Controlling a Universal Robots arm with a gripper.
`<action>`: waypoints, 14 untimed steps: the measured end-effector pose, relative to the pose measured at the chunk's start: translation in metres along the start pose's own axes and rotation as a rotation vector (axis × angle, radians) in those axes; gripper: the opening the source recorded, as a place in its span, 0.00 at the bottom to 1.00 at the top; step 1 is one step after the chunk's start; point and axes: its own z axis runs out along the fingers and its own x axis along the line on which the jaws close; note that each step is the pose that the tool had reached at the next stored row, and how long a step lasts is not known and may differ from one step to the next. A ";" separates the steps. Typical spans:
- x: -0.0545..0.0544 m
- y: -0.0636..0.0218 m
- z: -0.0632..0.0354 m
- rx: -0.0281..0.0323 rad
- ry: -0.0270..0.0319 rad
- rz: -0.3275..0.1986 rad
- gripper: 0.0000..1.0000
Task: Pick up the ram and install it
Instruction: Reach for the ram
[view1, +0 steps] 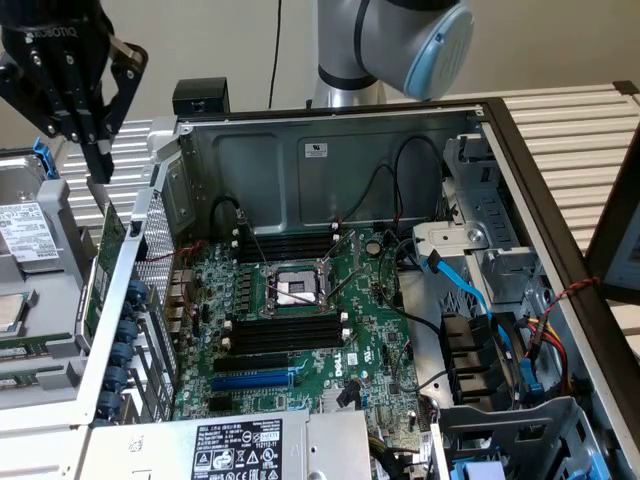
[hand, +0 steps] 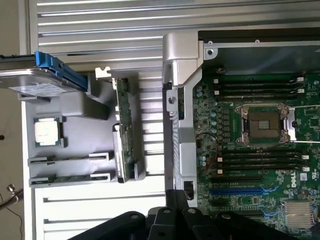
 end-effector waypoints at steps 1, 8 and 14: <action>0.004 -0.0003 0.0001 0.0005 0.0050 0.000 0.11; 0.030 -0.0024 0.0009 0.0337 0.0105 0.000 0.11; 0.057 -0.0056 0.0040 0.0274 0.0106 0.000 0.11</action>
